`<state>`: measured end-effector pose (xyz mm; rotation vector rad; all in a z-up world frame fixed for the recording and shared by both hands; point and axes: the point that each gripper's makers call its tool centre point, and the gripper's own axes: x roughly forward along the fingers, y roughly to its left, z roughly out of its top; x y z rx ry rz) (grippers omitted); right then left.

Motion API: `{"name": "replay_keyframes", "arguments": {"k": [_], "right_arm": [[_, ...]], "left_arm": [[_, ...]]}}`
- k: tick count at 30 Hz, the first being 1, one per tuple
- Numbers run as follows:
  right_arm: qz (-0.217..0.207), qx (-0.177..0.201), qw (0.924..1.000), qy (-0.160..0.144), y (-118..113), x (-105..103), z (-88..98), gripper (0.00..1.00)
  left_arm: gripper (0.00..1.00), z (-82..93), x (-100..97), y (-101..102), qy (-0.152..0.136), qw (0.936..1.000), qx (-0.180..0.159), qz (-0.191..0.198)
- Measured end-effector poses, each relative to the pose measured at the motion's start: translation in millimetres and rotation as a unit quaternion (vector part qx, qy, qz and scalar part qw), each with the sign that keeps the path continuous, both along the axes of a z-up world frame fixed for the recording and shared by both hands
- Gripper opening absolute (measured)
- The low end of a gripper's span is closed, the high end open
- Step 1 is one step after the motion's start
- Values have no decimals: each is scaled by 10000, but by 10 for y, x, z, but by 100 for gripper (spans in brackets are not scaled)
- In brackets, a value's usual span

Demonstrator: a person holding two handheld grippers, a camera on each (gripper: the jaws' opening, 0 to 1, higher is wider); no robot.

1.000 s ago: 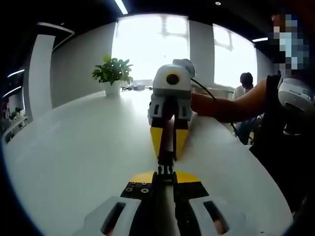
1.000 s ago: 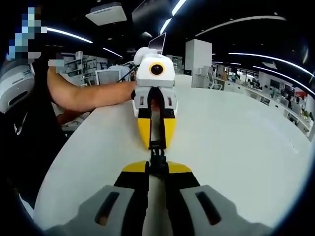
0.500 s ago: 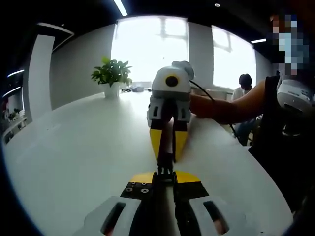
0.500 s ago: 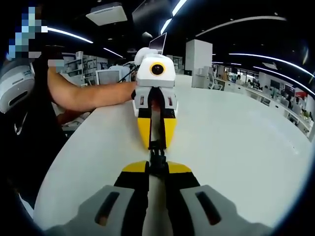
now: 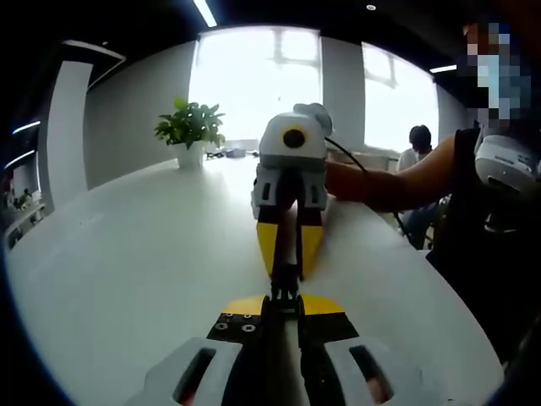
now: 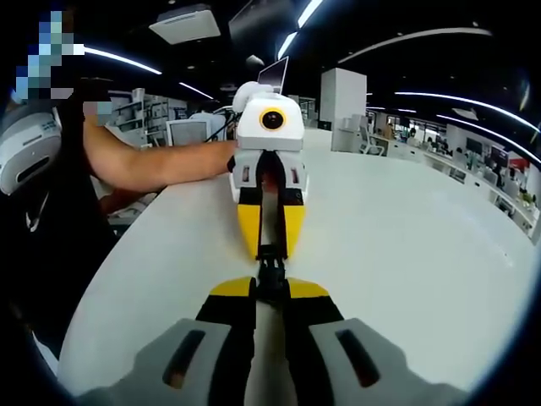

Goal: Snap the two parts of the plastic buckle together until the buckle closes and remains connected.

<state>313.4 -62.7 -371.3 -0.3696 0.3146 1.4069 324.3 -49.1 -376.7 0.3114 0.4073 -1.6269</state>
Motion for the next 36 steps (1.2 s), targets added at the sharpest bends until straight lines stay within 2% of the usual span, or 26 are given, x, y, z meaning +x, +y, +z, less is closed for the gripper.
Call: {"name": "replay_keyframes", "arguments": {"k": [13,25,36], "right_arm": [[28,-23,10000,-40,7,-10,7,11],[151,-46,9999,63,28,-61,2,10],[157,-72,9998,84,20,-54,8,10]], "left_arm": [[11,-1,-13,1,-29,10000,20,-41],[11,1,-106,-54,-52,9998,31,-211],[10,-1,-95,-61,-96,9996,-39,-258]]}}
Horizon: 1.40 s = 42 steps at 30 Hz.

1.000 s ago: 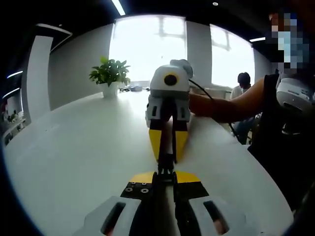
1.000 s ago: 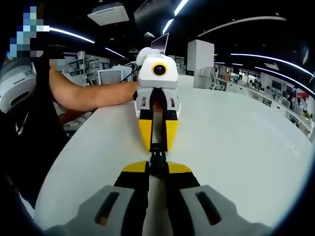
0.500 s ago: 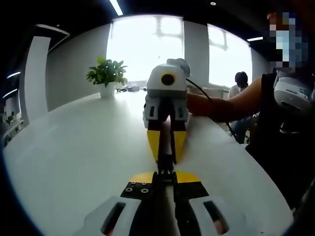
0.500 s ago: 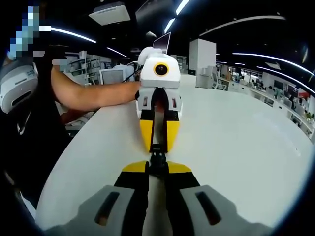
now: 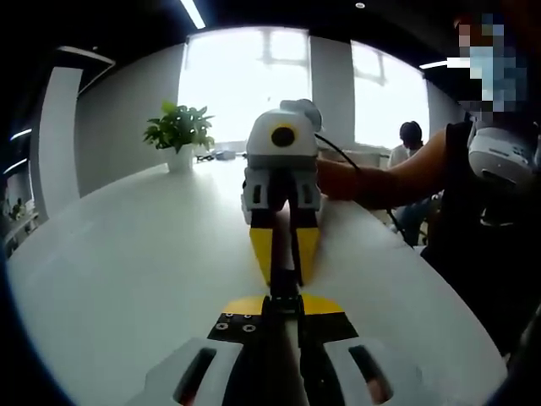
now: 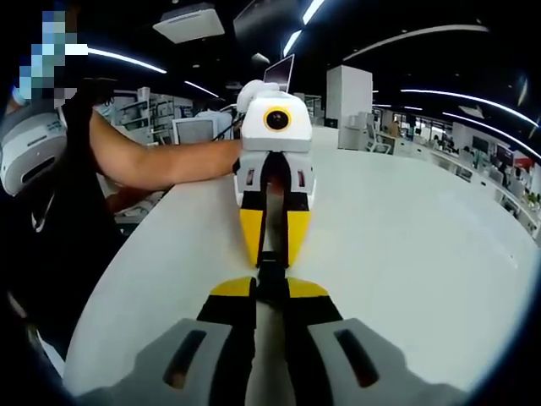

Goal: Snap the two parts of the plastic buckle together until the buckle closes and remains connected.

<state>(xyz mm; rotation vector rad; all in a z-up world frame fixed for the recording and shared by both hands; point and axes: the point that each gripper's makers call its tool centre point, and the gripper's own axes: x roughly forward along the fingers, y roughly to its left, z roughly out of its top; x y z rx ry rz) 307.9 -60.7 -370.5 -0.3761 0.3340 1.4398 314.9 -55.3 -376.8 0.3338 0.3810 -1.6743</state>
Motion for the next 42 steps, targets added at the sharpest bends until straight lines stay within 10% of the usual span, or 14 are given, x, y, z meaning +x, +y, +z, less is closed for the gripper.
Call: {"name": "replay_keyframes", "arguments": {"k": [42], "right_arm": [[-42,43,10000,23,16,-8,-12,10]], "left_arm": [[11,-12,-69,-70,157,9998,32,68]]}}
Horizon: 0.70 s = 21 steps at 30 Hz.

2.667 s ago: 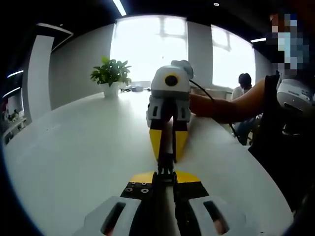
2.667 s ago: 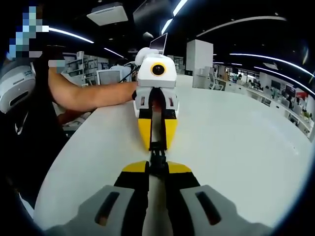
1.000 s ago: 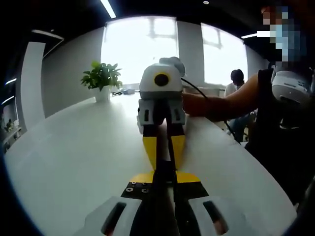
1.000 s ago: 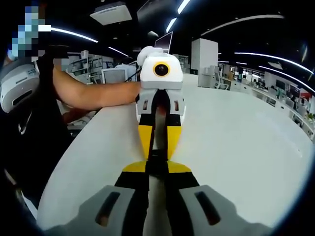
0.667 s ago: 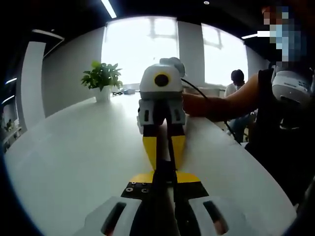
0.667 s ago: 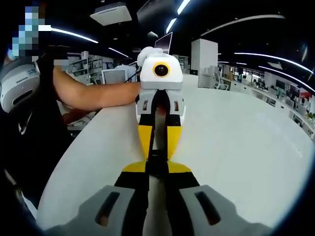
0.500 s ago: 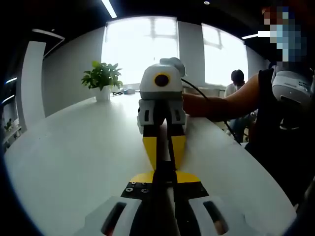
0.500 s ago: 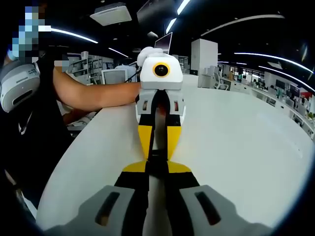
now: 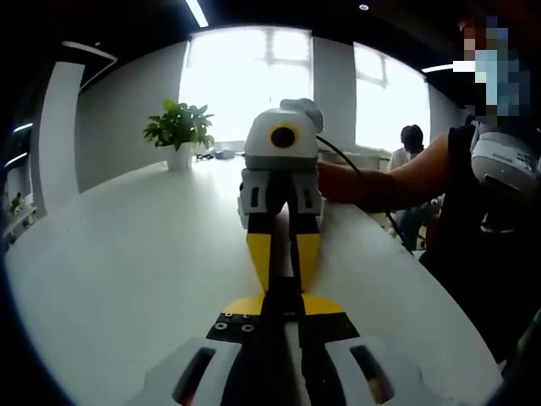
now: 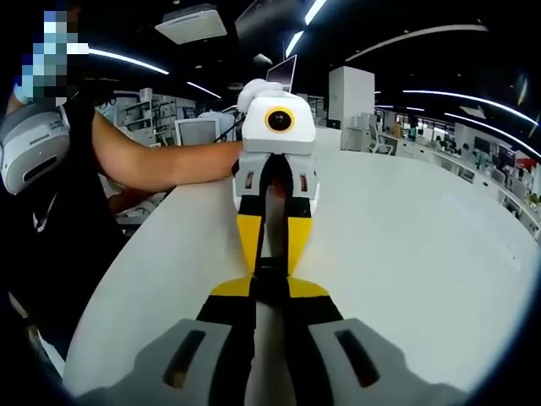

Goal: Snap the two parts of the plastic buckle together until the buckle closes and remains connected.

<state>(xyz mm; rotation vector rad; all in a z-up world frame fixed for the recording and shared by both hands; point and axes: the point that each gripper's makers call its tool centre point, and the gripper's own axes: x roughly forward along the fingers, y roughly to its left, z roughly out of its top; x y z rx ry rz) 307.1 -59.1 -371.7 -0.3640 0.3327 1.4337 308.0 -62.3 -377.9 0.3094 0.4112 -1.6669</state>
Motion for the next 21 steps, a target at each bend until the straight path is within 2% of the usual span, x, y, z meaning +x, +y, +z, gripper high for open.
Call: {"name": "replay_keyframes", "arguments": {"k": [13,16,21], "right_arm": [[-23,32,10000,15,2,12,3,10],[-36,43,10000,-2,-1,14,13,10],[-75,84,9999,-31,-10,30,38,10]], "left_arm": [[13,11,17,12,-27,10000,42,35],[19,31,15,11,26,10000,-8,53],[44,51,34,16,163,9997,-80,162]]}}
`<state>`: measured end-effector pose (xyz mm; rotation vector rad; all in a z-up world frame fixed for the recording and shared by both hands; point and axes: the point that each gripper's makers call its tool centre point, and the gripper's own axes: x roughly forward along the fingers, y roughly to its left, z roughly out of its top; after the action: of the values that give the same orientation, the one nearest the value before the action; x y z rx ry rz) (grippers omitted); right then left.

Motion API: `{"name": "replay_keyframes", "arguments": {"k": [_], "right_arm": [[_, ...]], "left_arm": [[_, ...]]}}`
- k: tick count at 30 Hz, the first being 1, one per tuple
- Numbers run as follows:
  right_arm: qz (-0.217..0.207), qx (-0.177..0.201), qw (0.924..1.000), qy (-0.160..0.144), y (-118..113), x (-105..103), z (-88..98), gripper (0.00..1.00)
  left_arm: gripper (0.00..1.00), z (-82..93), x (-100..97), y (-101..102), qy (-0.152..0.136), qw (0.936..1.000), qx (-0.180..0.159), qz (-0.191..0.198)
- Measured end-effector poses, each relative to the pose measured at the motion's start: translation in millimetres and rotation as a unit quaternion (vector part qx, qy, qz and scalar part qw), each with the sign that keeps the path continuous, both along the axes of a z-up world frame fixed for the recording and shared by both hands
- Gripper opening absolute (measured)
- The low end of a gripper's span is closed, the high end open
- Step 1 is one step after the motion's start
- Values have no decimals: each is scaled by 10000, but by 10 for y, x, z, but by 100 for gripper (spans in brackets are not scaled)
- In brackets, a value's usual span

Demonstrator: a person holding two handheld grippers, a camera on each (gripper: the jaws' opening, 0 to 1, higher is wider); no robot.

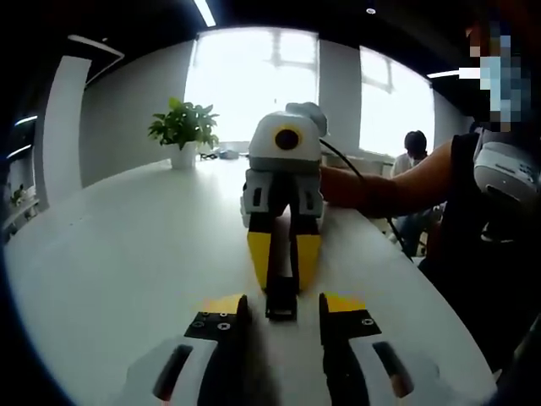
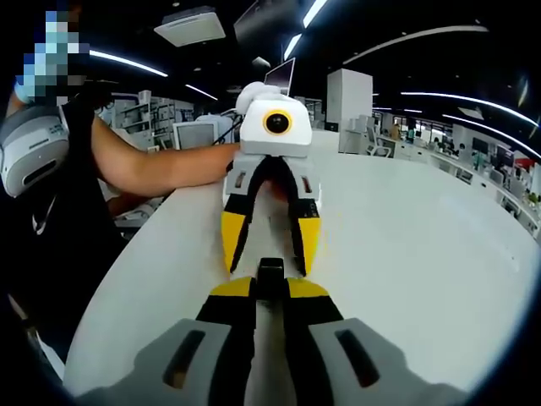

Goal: Snap the two parts of the plastic buckle together until the buckle closes and remains connected.

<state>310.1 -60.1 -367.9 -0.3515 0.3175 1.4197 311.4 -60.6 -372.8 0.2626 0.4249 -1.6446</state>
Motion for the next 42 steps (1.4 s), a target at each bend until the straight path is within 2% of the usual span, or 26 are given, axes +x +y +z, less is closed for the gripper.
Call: {"name": "replay_keyframes", "arguments": {"k": [1,3,6,18,19,20,22,28,32,34,37,39,42], "right_arm": [[-2,-1,10000,-3,0,-1,0,10],[-5,-6,10000,-8,1,0,0,10],[-9,3,10000,-15,2,2,6,10],[-61,46,9999,-79,11,17,33,10],[-75,53,9999,-93,11,23,38,10],[-109,75,9998,-118,8,39,50,10],[-198,110,9996,-162,-2,75,76,10],[-438,192,9986,-235,-31,164,130,10],[-696,272,9967,-313,-53,265,164,10],[-815,338,9956,-330,-56,307,188,10],[-1033,318,9930,-467,-85,394,202,10],[-1262,370,9890,-675,-115,491,251,10],[-1378,430,9876,-611,-139,520,279,10]], "left_arm": [[50,24,47,-13,-79,9999,-82,92],[69,71,85,-29,-102,9995,-232,184],[100,152,128,-55,180,9980,-475,366],[100,170,302,-12,-88,9962,-491,718],[100,182,348,-8,-160,9953,-520,801],[100,212,413,1,-361,9934,-588,919],[100,240,434,25,-377,9925,-617,986],[100,382,564,101,-422,9867,-895,1286],[100,395,686,139,-523,9822,-895,1564],[100,361,790,194,-570,9789,-772,1803],[100,384,894,255,-548,9736,-792,2072],[100,404,962,293,-598,9690,-805,2259],[100,423,1047,343,-612,9641,-813,2454]]}}
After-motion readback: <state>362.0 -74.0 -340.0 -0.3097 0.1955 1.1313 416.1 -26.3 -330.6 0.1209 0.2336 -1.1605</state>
